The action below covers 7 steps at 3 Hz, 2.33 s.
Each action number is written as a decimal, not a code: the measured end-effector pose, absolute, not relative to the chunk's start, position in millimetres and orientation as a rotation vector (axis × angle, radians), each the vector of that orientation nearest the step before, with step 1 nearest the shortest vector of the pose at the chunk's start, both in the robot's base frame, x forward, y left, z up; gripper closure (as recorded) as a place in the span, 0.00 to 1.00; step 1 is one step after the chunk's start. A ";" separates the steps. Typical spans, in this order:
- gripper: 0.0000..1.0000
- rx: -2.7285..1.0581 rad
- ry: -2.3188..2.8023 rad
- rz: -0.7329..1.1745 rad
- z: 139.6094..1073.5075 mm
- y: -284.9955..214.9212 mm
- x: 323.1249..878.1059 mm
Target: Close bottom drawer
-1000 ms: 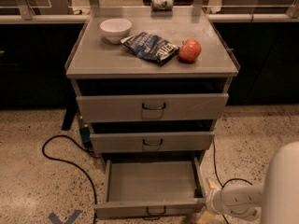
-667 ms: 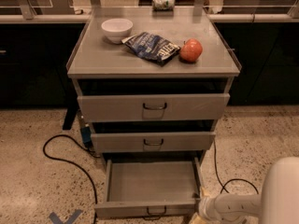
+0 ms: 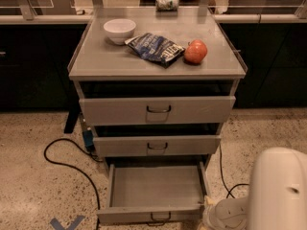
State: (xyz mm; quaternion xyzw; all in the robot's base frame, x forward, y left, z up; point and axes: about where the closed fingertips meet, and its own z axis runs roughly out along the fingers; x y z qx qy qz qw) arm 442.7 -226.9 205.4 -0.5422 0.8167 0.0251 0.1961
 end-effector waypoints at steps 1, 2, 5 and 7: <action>0.00 -1.636 2.404 0.089 187.1 -228.5 400.4; 0.00 -1.719 2.459 0.234 161.3 -218.2 361.7; 0.00 -1.579 2.421 0.350 152.4 -228.0 408.0; 0.00 -1.403 2.427 0.484 153.0 -229.7 482.9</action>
Offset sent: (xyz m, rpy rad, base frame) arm -0.1028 -0.0043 -0.0785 -0.0013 0.3781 0.0630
